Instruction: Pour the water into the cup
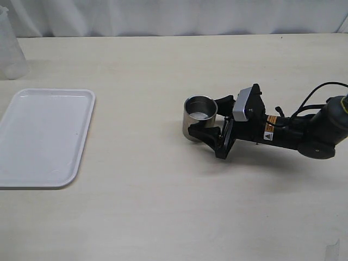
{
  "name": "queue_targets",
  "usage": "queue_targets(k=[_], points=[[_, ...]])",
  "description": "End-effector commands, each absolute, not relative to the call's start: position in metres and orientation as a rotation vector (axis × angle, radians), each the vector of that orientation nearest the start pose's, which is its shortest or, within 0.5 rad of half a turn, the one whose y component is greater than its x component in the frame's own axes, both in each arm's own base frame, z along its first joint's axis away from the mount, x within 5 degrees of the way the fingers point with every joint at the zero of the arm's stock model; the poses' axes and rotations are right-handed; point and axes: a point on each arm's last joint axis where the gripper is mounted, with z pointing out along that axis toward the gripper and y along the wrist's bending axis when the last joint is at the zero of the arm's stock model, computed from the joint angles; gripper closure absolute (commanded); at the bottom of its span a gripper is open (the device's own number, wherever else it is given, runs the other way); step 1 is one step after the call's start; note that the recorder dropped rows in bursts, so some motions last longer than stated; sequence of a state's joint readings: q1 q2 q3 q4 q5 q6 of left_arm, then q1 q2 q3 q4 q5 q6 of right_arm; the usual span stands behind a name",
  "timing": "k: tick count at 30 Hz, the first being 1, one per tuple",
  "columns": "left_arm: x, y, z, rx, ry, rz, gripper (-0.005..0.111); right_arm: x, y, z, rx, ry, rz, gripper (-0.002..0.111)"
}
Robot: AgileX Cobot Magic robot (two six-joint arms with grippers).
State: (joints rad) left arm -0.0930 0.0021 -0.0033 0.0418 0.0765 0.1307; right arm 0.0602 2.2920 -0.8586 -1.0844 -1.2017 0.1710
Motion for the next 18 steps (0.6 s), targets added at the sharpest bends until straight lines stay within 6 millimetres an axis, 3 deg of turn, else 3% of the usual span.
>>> queue_targets(k=[1,18], points=[[0.056,-0.003,0.206,0.182,1.554,0.098,0.002,0.335,0.096,0.050,-0.999,1.578,0.736,0.104],[0.054,-0.002,0.185,0.231,1.785,0.120,0.002,0.335,0.096,0.050,-0.999,1.578,0.736,0.104]])
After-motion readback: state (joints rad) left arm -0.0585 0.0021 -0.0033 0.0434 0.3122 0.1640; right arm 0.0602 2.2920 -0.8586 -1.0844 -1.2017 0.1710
